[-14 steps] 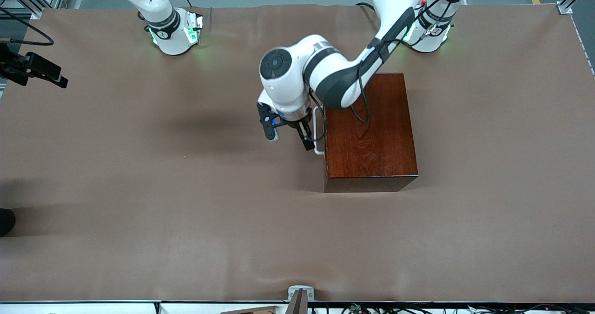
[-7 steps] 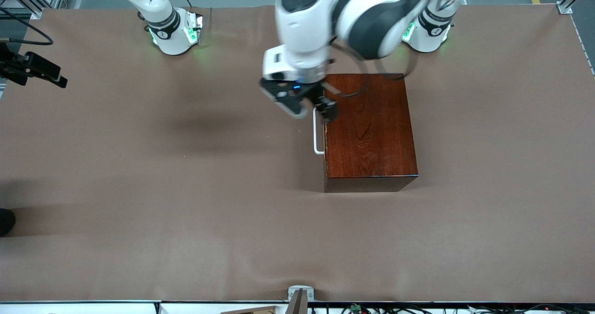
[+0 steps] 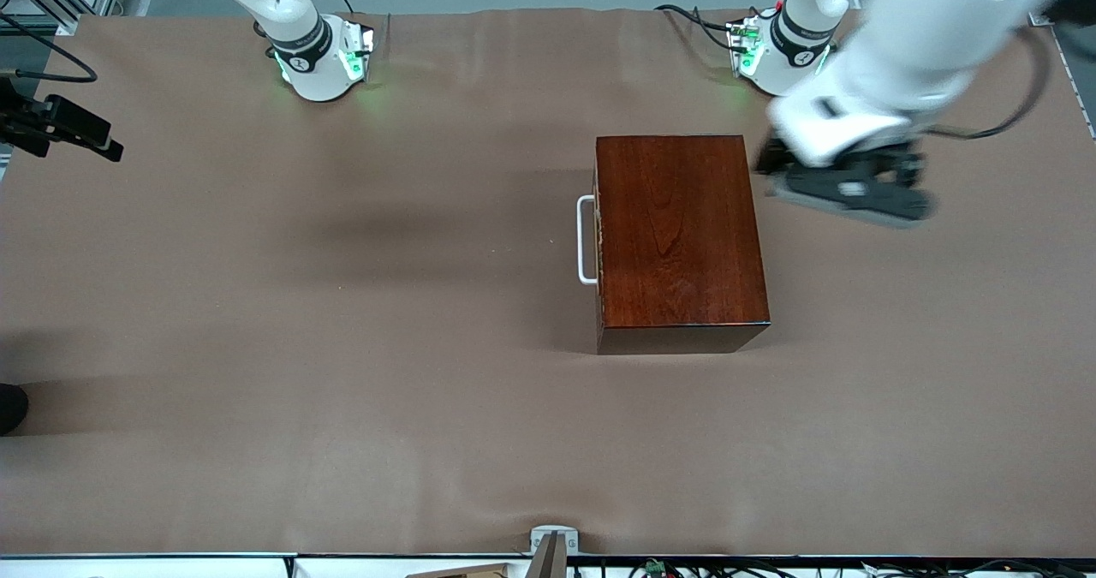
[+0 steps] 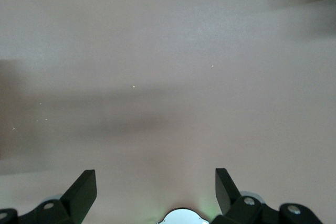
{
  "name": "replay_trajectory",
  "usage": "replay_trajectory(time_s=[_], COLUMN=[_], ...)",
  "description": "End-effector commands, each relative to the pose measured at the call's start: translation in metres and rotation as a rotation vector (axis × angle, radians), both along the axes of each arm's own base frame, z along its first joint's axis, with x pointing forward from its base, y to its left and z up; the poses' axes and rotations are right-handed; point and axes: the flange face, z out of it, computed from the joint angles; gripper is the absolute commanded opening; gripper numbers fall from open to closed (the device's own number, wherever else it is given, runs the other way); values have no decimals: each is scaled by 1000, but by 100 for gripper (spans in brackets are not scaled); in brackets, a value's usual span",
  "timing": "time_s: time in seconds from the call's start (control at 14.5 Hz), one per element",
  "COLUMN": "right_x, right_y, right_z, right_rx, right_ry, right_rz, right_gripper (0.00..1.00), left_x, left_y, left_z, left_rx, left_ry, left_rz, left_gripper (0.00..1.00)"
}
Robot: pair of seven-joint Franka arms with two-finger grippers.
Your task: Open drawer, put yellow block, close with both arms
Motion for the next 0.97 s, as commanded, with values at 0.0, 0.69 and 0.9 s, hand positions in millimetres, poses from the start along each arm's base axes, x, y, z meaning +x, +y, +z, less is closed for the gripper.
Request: replay_trajectory(time_s=[0.0,0.69,0.9], right_x=[-7,-7,-7], right_y=[-3,-6,-11], right_z=[8,8,21], right_rx=[-8,-13,-15], right_ry=[-4,-4,-35], right_rz=[-16,-19,-29], right_gripper=[100,100,100], left_x=[0,-9,-7], left_y=[64,145,146], left_z=[3,-4,-5], left_rx=[-72,-103,-102], left_ry=[49,-7,-6], left_rz=[140,298,300], left_gripper=[100,100,100])
